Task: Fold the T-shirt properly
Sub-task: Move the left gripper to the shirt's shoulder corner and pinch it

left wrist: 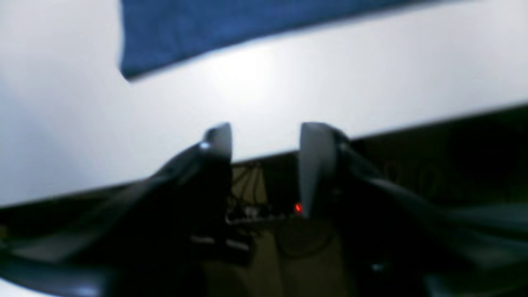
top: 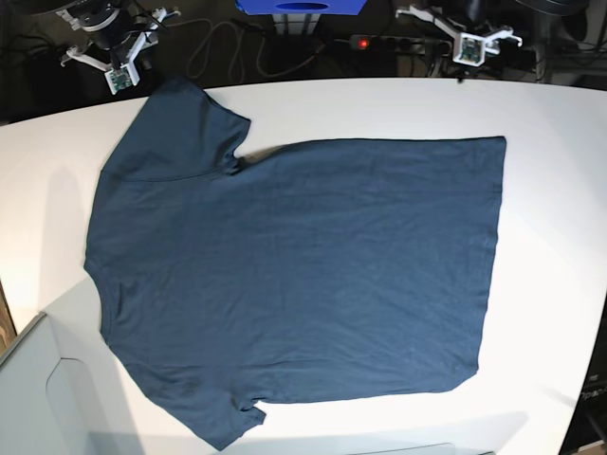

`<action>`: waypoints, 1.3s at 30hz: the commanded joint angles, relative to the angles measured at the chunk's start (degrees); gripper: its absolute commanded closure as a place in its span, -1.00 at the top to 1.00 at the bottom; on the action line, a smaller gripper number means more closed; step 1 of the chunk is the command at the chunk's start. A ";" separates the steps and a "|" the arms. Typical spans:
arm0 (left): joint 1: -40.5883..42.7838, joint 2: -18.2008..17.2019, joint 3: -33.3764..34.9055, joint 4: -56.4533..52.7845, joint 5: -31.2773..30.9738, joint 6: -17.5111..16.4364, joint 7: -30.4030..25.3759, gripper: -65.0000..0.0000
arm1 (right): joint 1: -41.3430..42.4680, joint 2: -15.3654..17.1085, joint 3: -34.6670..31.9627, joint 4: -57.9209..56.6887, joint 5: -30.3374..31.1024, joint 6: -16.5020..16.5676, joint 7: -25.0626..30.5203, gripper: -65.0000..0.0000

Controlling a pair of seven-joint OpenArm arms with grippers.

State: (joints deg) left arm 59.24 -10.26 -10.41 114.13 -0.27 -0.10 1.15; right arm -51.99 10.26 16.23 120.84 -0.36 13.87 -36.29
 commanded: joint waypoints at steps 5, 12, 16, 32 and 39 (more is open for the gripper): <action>-3.73 -0.16 -0.71 1.26 -0.12 0.49 -1.10 -0.01 | 0.07 -0.81 1.31 0.97 0.23 4.90 1.88 0.20; -11.90 2.04 -11.61 -0.41 -10.94 0.05 0.83 0.01 | 0.43 -0.90 1.49 0.88 0.23 4.99 2.23 0.21; -18.94 1.60 -16.53 -4.90 -19.02 -0.03 10.24 0.01 | 1.83 -0.90 1.31 0.88 0.23 4.99 1.61 0.21; -32.30 1.16 -18.82 -23.53 -24.91 -0.03 14.54 0.14 | 1.92 -0.64 1.40 0.79 0.23 4.99 1.61 0.21; -32.74 0.37 -15.74 -24.24 -24.83 -1.70 14.54 0.11 | 1.92 -0.64 1.49 0.79 0.23 4.99 1.61 0.21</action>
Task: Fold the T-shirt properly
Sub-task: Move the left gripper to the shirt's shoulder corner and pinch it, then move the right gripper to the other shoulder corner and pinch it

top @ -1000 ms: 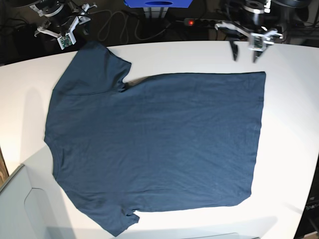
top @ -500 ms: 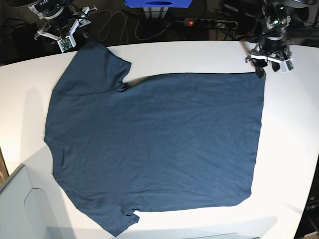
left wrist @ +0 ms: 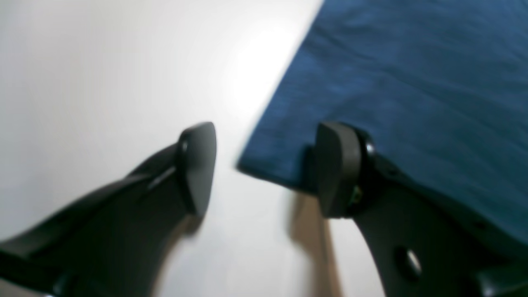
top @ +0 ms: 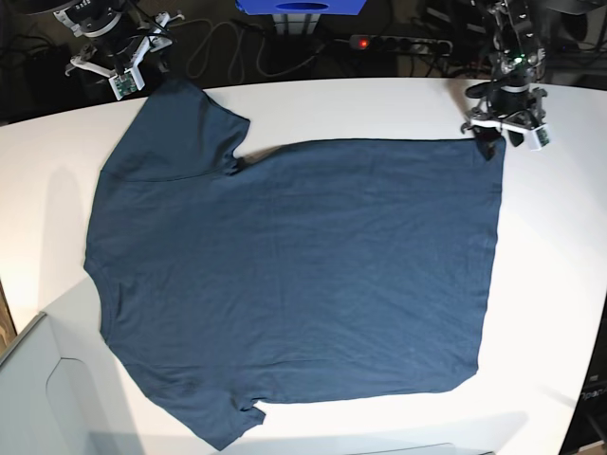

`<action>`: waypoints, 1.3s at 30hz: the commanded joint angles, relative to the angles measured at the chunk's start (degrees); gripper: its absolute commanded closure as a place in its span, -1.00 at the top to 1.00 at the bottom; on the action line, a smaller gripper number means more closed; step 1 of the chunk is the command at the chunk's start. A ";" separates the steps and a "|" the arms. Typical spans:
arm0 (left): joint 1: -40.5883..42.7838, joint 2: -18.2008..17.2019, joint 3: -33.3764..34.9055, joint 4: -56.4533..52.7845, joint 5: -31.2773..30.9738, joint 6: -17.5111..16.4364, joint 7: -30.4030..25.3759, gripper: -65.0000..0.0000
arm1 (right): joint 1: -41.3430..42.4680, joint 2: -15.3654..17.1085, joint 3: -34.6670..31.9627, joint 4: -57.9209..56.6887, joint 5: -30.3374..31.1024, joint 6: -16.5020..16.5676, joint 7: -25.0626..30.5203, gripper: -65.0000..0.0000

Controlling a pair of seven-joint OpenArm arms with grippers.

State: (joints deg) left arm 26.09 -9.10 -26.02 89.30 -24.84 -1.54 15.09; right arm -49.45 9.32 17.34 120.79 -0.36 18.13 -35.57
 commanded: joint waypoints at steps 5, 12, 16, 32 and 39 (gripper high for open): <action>0.16 -0.35 -0.75 -1.08 -0.26 -11.16 0.51 -0.44 | -0.61 0.30 0.37 0.83 0.23 0.73 0.89 0.21; 0.42 -0.08 -4.88 -1.69 -0.26 -13.27 0.86 -1.00 | -0.61 0.22 0.46 0.83 0.23 0.73 0.89 0.21; 0.51 -0.08 -6.99 -1.60 -0.26 -13.27 1.04 -1.00 | -0.61 0.13 0.19 0.83 0.23 0.73 1.07 0.21; 0.68 -0.17 -7.25 -1.43 -0.35 -13.27 5.87 -0.55 | 0.62 0.04 -0.86 0.75 0.40 0.73 0.89 0.22; 4.11 0.44 -8.57 6.04 -0.70 -13.27 5.52 -0.10 | 1.41 0.04 -0.95 0.75 0.40 0.73 0.89 0.22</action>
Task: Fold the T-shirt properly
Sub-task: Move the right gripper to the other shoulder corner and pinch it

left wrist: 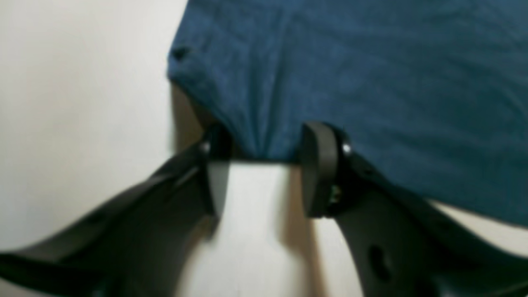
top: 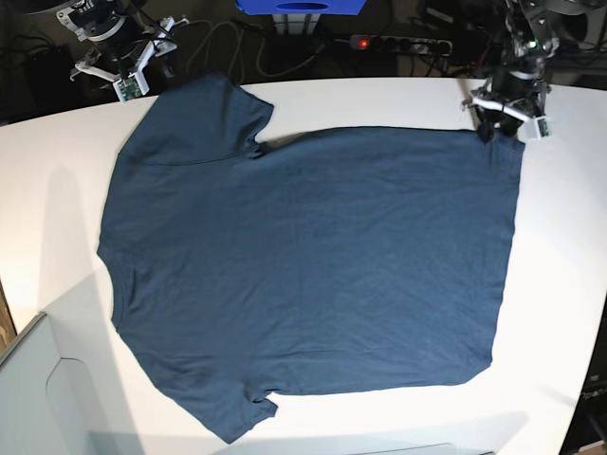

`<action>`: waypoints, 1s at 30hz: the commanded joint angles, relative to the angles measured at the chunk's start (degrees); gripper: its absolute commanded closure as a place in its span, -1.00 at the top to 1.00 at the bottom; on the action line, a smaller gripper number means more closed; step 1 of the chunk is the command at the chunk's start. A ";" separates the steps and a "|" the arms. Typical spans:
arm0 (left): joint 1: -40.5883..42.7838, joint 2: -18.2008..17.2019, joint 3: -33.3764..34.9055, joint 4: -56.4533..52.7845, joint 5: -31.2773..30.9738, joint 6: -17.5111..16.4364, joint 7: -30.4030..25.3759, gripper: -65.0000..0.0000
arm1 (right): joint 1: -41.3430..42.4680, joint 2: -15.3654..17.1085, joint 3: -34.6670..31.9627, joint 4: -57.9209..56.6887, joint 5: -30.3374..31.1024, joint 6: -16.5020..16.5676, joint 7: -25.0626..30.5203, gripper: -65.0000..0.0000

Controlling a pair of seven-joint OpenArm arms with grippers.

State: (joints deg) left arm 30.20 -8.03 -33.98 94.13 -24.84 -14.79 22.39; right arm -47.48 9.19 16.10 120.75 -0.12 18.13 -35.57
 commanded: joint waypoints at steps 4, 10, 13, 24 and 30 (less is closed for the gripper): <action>0.27 3.07 -7.91 5.61 -0.26 -0.20 -1.34 0.08 | -0.47 0.17 0.30 0.79 0.16 0.73 0.89 0.22; -2.37 2.54 -10.99 3.32 -0.17 -0.11 -1.25 0.13 | -0.38 0.17 -0.58 0.79 0.25 0.73 0.89 0.22; -4.74 0.96 -10.73 -0.81 -0.17 -0.03 -1.25 0.13 | -0.03 0.17 -1.81 0.79 0.16 0.73 0.89 0.22; -7.65 0.87 -6.77 -5.56 5.63 -0.64 -1.86 0.03 | 0.23 0.17 -1.81 0.79 0.08 0.73 0.89 0.22; -8.44 1.13 -5.89 -5.56 6.69 -0.64 -1.86 0.02 | 0.23 0.17 -1.72 0.79 0.08 0.73 0.89 0.22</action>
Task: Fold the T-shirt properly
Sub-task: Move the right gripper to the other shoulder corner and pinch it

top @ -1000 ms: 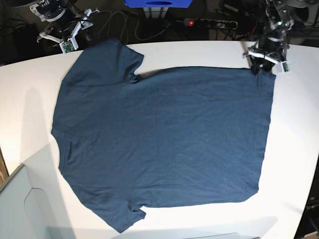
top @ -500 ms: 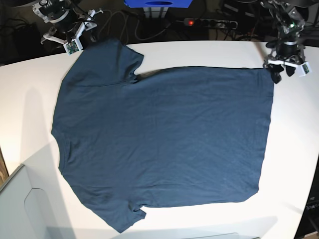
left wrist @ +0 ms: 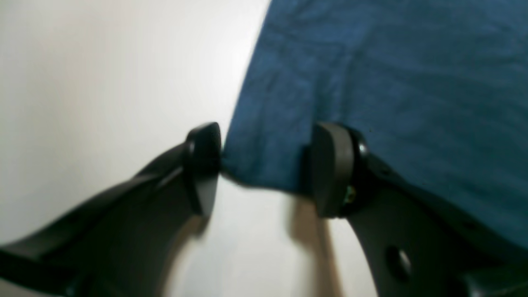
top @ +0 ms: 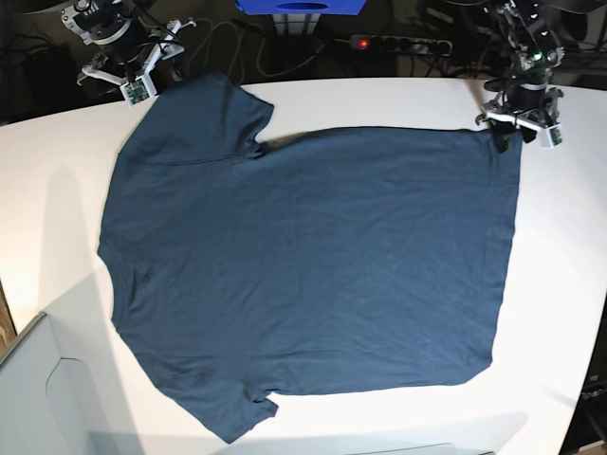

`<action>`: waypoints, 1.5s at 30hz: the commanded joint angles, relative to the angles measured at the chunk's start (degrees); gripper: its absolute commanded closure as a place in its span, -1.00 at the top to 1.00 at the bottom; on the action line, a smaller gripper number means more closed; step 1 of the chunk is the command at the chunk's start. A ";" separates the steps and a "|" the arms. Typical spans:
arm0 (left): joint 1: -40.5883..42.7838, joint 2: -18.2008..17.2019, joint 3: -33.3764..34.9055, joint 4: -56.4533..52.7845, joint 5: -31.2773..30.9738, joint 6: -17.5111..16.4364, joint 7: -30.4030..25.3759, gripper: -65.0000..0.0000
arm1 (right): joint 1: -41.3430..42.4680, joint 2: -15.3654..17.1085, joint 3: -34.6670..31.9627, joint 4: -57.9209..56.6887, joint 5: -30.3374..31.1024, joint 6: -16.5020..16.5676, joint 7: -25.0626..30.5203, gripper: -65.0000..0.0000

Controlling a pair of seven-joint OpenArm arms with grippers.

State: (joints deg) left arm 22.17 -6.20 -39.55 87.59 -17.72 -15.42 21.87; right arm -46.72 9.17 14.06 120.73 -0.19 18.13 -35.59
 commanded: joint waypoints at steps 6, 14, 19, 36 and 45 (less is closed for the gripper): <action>-0.33 -0.88 -0.32 0.98 -0.44 -0.01 -1.25 -0.23 | -0.36 0.19 0.48 0.81 0.14 0.73 0.91 0.22; -0.33 -0.88 -0.23 0.98 -0.35 0.34 -0.81 -0.79 | 0.52 0.19 0.22 0.64 0.32 0.73 0.82 0.22; -0.15 -0.88 -0.23 0.98 -0.35 0.52 -0.81 -1.00 | 1.84 0.11 0.13 0.46 0.41 0.73 -0.58 0.22; 0.90 -0.70 -0.67 1.68 -0.53 0.52 -0.81 -1.00 | 10.37 -1.92 0.22 -2.70 0.41 0.73 -9.20 0.38; 0.90 -0.70 -0.67 1.68 -0.53 0.26 -0.81 -1.00 | 13.80 -1.83 0.13 -11.94 0.49 0.81 -8.76 0.37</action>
State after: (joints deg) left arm 23.00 -6.35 -39.88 88.18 -17.74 -15.14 22.33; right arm -32.60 6.94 14.06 107.85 0.12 18.15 -44.86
